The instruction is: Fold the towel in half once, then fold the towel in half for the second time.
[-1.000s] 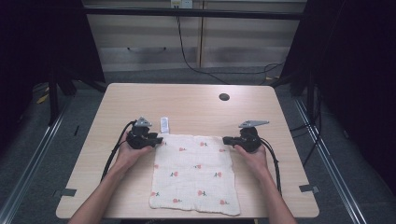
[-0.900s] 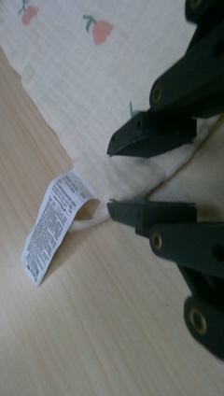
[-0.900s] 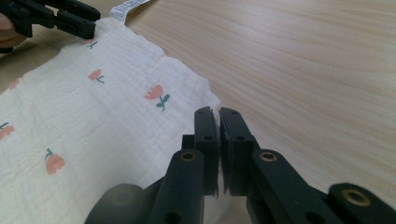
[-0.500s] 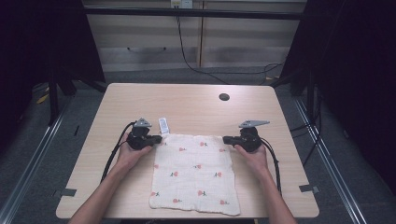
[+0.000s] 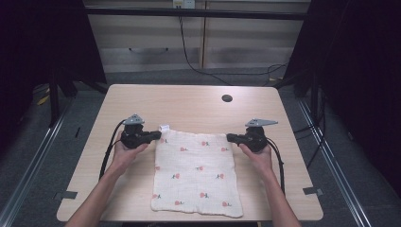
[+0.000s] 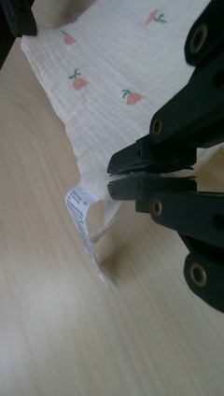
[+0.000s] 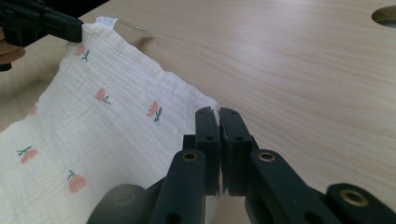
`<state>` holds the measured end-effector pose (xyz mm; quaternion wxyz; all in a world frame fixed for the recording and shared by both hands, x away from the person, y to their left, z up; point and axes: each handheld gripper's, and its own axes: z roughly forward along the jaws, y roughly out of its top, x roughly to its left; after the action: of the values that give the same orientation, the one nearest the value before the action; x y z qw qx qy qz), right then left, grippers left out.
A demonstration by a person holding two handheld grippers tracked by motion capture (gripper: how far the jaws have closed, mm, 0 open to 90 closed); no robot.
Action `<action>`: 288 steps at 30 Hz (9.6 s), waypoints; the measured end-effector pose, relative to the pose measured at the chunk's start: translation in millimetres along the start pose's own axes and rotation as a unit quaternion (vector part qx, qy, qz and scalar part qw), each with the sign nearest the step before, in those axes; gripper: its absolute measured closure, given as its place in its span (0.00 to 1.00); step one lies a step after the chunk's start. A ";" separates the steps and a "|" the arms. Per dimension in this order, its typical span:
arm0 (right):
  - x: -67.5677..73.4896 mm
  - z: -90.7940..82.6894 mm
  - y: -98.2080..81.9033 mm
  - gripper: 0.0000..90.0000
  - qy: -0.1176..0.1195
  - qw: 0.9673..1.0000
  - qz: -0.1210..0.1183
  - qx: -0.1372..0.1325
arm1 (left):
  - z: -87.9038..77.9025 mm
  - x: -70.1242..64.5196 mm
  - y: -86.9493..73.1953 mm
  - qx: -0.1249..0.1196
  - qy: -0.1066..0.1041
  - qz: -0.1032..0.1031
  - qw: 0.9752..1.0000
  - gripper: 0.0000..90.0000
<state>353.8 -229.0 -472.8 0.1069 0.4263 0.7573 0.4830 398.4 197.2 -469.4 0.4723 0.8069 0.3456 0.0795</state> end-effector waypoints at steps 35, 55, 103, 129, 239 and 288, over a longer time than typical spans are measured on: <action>13.4 -53.1 34.9 0.97 -0.015 0.995 -0.022 -0.100 | -46.9 -31.6 33.8 -0.095 -0.034 0.040 0.994 0.96; 41.3 -76.2 11.6 0.97 0.010 0.998 -0.043 -0.038 | -68.4 -59.4 6.5 -0.057 -0.043 0.064 0.995 0.96; 58.7 -81.1 -87.7 0.72 0.001 0.997 -0.006 0.082 | -64.7 -93.2 -81.2 0.067 -0.104 0.089 0.988 0.83; 23.8 -20.2 -29.6 0.77 -0.013 0.996 -0.027 0.089 | -5.4 -64.2 -50.4 0.089 -0.054 0.059 0.993 0.81; 87.0 -51.2 -44.0 0.98 0.081 0.992 -0.085 0.043 | -2.8 -53.3 -54.6 0.097 0.005 0.073 0.993 0.94; 83.1 -17.6 -63.9 0.99 0.032 0.984 -0.090 0.153 | -22.8 -81.4 -27.3 0.002 -0.034 0.088 0.996 0.93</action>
<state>258.1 -188.9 -495.6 0.0594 0.3517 0.8606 0.3634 313.9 170.4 -463.3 0.4731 0.8376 0.2571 0.0928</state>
